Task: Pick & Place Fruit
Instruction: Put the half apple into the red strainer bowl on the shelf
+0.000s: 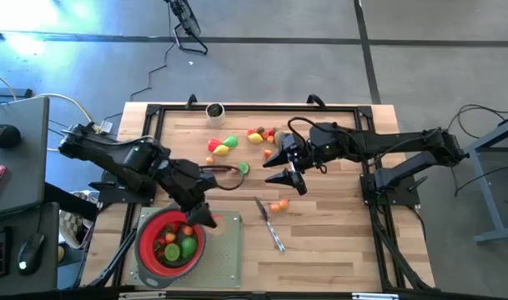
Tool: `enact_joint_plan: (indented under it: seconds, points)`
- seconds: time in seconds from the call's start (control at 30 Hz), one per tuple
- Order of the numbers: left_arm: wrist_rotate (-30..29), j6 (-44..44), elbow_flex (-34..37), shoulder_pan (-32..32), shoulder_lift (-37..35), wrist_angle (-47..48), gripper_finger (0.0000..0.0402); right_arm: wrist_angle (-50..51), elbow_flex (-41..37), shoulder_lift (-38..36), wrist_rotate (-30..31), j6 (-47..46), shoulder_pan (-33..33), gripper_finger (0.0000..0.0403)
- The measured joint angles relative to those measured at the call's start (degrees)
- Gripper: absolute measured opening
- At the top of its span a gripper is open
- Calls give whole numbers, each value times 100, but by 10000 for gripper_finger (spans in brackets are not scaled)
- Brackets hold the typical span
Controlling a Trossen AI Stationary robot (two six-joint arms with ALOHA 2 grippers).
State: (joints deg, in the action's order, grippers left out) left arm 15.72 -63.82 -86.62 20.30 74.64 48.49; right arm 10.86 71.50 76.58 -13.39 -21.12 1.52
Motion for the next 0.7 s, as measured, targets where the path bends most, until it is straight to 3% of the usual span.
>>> enact_joint_plan:
  seconds: [0.27, 0.53, 0.7]
  points:
    - [-35, -574, -577, 534, -25, 1643, 132, -1, 0, 0, 11, 0, 0, 250]
    - [-1272, -1199, -606, 1578, -66, 2653, 132, -101, 0, 2, 313, 4, -2, 250]
    - [-1510, -1631, -511, 1854, -70, 3032, 132, -339, 0, 2, 396, 8, -2, 250]
